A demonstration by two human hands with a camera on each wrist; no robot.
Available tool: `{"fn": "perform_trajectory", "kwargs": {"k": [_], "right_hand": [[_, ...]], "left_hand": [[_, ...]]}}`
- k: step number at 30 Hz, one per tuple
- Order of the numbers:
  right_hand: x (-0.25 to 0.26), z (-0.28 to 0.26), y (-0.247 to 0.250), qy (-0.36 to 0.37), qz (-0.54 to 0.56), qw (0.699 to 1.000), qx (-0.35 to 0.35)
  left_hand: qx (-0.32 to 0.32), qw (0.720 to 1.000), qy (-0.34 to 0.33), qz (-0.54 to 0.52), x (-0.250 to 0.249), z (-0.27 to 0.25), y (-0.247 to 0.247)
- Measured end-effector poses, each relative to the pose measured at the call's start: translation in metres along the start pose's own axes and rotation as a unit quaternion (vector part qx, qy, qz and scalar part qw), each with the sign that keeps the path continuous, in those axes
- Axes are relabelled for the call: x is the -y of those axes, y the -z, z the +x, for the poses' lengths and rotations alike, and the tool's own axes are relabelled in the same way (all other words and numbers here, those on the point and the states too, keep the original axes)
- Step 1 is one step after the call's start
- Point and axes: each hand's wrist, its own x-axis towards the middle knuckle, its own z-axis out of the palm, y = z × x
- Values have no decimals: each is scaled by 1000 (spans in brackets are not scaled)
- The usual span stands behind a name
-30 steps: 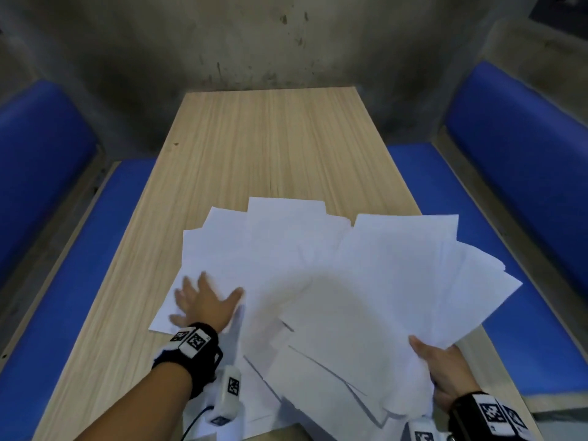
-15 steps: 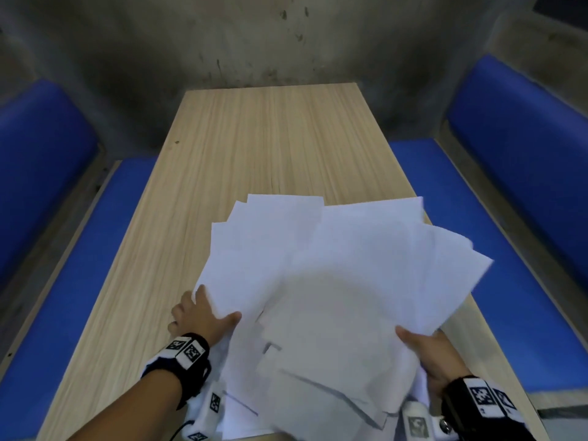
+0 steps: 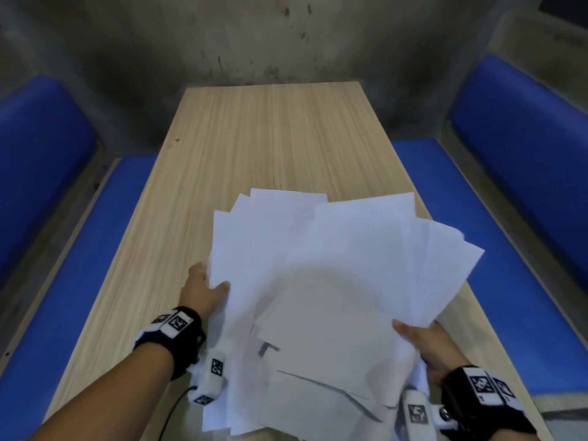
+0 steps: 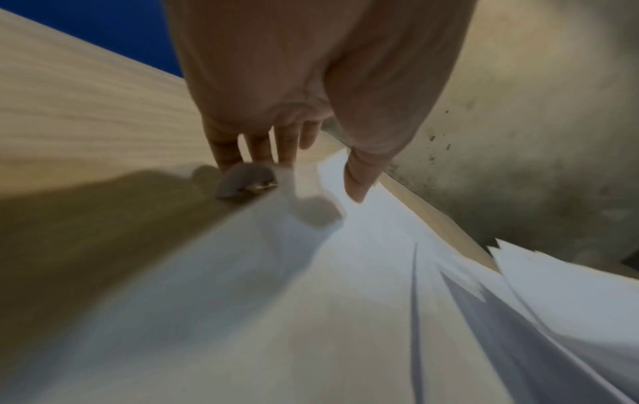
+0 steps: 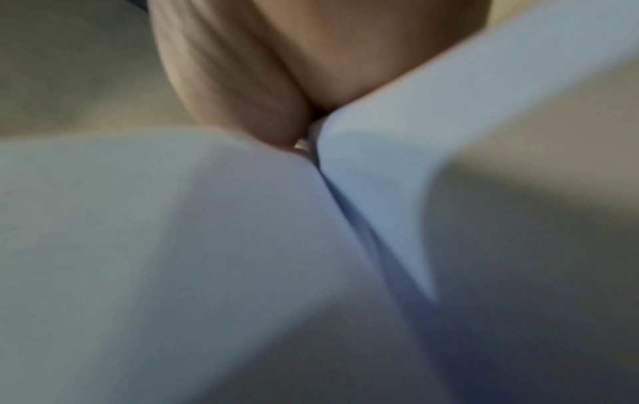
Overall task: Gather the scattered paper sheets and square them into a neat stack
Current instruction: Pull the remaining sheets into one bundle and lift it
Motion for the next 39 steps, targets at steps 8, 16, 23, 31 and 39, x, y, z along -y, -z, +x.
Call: {"fn": "perform_trajectory", "kwargs": {"k": [8, 16, 23, 31, 39], "right_hand": [[-16, 5, -21, -45, 24, 999, 1], [-14, 18, -30, -35, 0, 999, 22], [-20, 24, -48, -35, -21, 998, 40], [-6, 25, -18, -48, 14, 998, 26], [-1, 28, 2, -41, -8, 999, -13]], "left_hand": [[-12, 943, -45, 330, -10, -1, -19], [73, 995, -68, 11, -1, 2, -25], [190, 973, 45, -120, -14, -11, -32], [165, 948, 112, -250, -7, -11, -23], [63, 947, 71, -307, 9, -6, 42]]}}
